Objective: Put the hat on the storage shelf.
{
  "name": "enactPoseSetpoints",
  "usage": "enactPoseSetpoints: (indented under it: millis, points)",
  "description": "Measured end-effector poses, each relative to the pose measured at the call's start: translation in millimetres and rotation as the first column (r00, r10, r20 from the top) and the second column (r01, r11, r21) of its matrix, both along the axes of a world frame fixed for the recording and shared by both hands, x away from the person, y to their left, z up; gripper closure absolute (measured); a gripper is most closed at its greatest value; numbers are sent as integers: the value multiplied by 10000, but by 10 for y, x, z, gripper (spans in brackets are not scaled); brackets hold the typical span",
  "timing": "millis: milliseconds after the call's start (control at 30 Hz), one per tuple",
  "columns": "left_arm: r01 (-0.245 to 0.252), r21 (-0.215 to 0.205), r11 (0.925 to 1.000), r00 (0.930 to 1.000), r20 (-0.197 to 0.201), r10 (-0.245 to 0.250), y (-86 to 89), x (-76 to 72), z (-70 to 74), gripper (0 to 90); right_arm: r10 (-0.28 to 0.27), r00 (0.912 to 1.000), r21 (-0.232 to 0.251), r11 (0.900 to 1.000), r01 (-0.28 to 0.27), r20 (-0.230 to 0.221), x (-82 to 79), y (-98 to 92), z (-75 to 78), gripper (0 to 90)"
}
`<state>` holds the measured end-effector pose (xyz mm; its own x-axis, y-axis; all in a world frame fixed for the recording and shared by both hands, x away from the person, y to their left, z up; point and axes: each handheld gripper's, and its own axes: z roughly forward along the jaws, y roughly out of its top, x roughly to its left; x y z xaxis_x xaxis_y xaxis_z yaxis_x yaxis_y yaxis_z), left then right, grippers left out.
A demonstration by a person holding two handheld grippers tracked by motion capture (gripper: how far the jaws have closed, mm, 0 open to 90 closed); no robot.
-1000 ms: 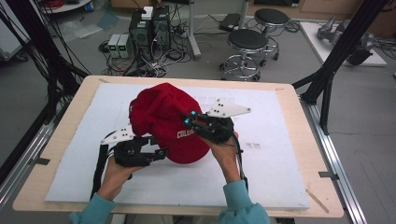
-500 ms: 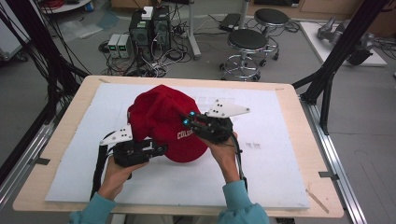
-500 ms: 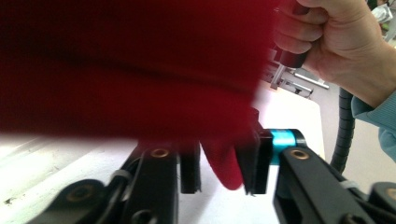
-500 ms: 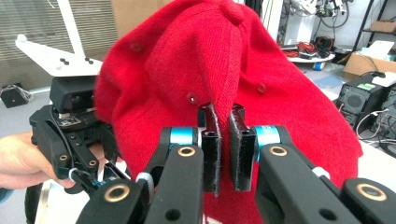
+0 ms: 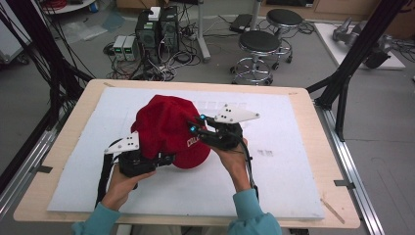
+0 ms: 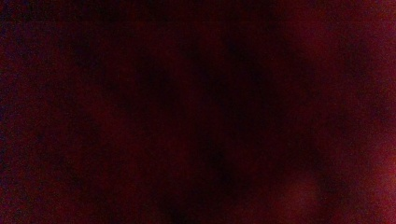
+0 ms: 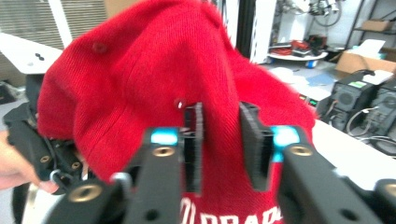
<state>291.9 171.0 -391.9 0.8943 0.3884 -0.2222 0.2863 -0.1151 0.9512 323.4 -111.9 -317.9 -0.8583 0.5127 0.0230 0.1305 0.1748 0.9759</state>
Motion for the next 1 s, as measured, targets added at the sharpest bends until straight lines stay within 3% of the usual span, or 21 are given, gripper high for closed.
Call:
enactPoseSetpoints:
  millis: [200, 400, 533, 700, 767, 1000]
  points:
    - [77, 244, 9997, 10000, -4, -77, -15, -1, -12, 854, -857, 9963, -183, 9961, 859, 69, 6, 6, -2, 364]
    - [-41, 379, 9993, 10000, 78, 39, -3, -4, 2, 855, -1289, 9914, -44, 9916, 1291, 234, -2, -32, 11, 197]
    - [-194, 337, 9992, 9997, 153, 189, 17, -9, 28, 855, -1615, 9866, 13, 9869, 1615, 240, -21, -75, 13, 114]
    - [-406, 429, 9983, 9988, 295, 394, 61, -6, 85, 854, -1852, 9822, -186, 9824, 1858, 298, -59, -147, 6, 80]
    - [-532, 496, 9974, 9980, 367, 514, 83, -2, 127, 855, -2102, 9775, -267, 9772, 2107, 195, -65, -181, 1, 5]
    - [-987, 709, 9926, 9923, 819, 928, 158, 28, 312, 854, -2488, 9685, -408, 9677, 2487, 20, -143, -363, -59, 5]
